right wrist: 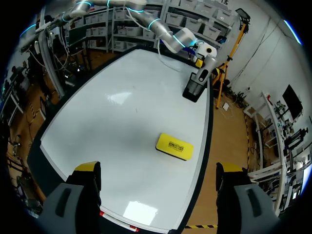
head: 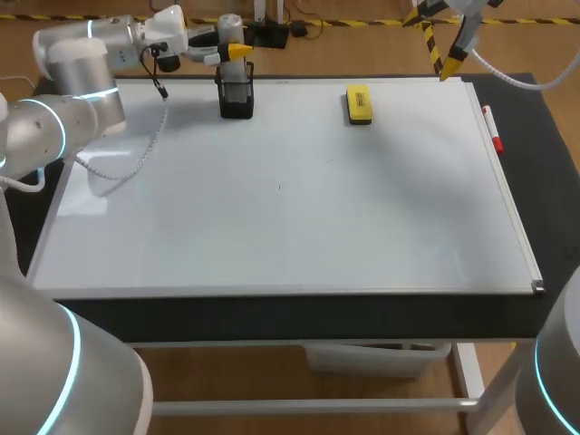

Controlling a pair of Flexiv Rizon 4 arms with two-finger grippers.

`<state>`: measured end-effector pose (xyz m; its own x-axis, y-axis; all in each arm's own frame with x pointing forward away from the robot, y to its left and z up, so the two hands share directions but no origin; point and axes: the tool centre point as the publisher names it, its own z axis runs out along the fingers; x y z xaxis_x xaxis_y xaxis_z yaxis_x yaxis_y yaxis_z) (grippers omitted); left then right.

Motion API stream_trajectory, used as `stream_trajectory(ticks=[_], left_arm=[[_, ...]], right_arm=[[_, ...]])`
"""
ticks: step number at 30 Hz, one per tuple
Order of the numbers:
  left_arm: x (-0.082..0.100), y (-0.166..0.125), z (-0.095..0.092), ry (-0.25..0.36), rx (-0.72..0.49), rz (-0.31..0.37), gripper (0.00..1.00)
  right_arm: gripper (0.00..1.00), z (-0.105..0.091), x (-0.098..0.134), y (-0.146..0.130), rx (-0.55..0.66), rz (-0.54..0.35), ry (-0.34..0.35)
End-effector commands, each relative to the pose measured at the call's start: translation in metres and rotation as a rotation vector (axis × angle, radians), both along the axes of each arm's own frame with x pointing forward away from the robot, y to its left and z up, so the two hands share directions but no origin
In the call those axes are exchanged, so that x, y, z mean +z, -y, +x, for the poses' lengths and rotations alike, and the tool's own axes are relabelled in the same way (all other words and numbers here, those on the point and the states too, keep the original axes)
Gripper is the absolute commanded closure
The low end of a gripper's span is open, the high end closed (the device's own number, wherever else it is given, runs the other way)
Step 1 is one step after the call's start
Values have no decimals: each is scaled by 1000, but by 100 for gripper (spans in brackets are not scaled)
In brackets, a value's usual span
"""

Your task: Pick up the inspection probe, press it on each red-marked spot on the whiteboard one by one, put down the probe, pick up the eraser, and wipe off all the red marks.

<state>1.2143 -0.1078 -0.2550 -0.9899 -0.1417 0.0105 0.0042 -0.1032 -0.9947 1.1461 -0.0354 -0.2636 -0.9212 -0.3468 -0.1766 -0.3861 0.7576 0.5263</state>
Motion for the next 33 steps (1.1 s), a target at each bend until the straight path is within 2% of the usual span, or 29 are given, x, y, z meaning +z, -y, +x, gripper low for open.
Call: stream_trajectory(ticks=[1,16,30,31,32,33], left_arm=[[-5,1,9,10,-49,-15,100],[-16,0,13,13,-45,-30,100],[-21,-3,14,6,-44,-16,100],[-22,-2,13,4,-45,-15,73],[-22,-2,13,3,-45,-15,56],[-22,-2,13,2,-46,-14,22]], right_arm=[[0,-1,1,0,1,-6,1],[0,-1,1,0,1,-6,1],[0,-1,1,0,1,-6,1],[0,-1,1,0,1,-6,1],[0,-1,1,0,1,-6,1],[0,-1,1,0,1,-6,1]])
